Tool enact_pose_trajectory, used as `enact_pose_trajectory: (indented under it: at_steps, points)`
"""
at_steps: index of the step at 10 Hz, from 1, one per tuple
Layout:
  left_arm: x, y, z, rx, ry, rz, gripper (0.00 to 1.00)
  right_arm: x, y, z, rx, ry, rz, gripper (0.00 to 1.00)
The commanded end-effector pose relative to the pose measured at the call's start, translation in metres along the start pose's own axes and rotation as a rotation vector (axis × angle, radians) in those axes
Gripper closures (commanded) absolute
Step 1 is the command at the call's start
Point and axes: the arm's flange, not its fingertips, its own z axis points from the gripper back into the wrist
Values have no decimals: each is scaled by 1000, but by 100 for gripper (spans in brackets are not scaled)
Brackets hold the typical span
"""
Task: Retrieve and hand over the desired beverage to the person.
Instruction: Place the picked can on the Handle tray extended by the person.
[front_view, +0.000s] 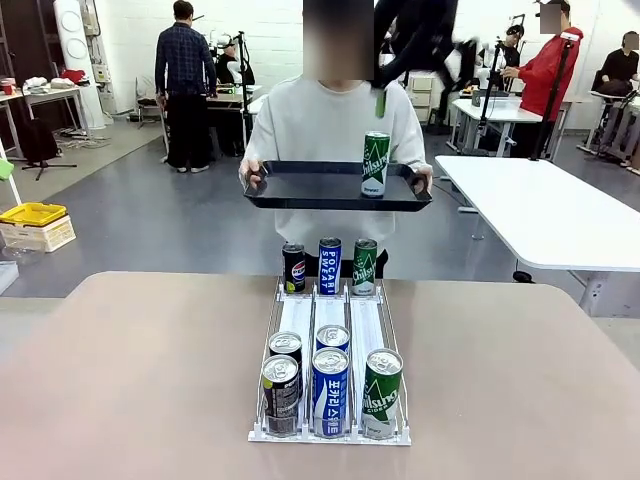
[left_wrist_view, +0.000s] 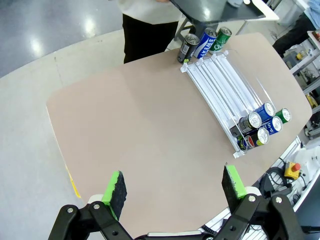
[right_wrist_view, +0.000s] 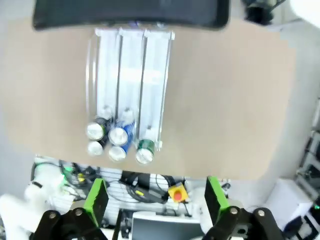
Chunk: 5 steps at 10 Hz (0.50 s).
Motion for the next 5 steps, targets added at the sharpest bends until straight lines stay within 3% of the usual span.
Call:
enact_pose_trajectory:
  at_steps: [1,3,5]
  points:
    - [0,2,0,-9,-18,-10,0,-104,-62,-94,21,-9,3,0]
    - [0,2,0,-9,-18,-10,0,-148,-99,-127,50,-30,55,0]
    - [0,2,0,-9,-18,-10,0,-164,-126,-151,90,-54,61,0]
